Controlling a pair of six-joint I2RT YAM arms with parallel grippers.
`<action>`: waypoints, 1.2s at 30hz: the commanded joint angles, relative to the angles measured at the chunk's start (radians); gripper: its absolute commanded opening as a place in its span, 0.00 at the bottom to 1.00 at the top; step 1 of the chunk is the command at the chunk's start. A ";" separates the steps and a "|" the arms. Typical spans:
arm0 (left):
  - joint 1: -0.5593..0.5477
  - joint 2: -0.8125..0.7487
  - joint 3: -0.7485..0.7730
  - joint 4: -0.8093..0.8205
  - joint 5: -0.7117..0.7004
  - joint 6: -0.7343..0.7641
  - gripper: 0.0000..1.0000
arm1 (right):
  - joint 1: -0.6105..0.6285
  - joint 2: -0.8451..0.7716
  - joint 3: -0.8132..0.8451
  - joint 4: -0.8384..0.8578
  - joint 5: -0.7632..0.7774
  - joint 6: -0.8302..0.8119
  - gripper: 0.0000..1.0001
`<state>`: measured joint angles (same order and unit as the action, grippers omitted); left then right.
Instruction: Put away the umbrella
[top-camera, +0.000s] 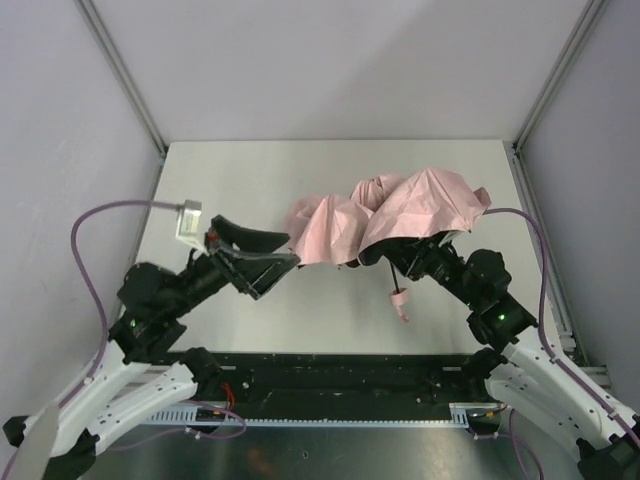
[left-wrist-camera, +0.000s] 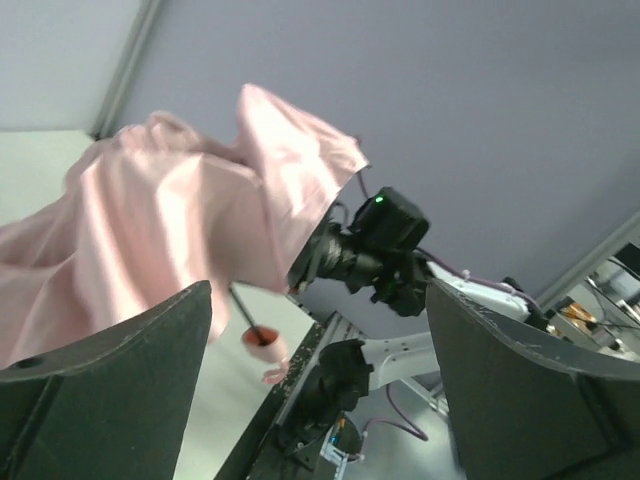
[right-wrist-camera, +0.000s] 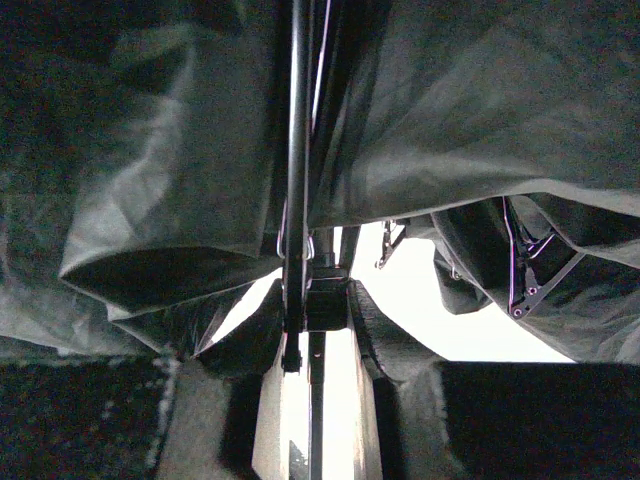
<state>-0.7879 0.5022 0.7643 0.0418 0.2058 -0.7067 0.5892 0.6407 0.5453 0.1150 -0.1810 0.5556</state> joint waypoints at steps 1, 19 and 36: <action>-0.007 0.232 0.168 -0.013 0.171 0.034 0.87 | 0.000 0.018 0.048 0.138 -0.044 -0.040 0.00; -0.144 0.553 0.328 -0.013 0.141 0.085 0.18 | 0.114 0.050 0.050 0.079 0.189 -0.122 0.00; -0.140 0.302 0.120 -0.155 -0.126 0.140 0.04 | 0.075 0.036 0.049 0.030 0.179 -0.067 0.00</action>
<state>-0.9272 0.7910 0.9138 -0.0864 0.1238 -0.5903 0.6823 0.7052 0.5457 -0.0017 0.1429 0.4709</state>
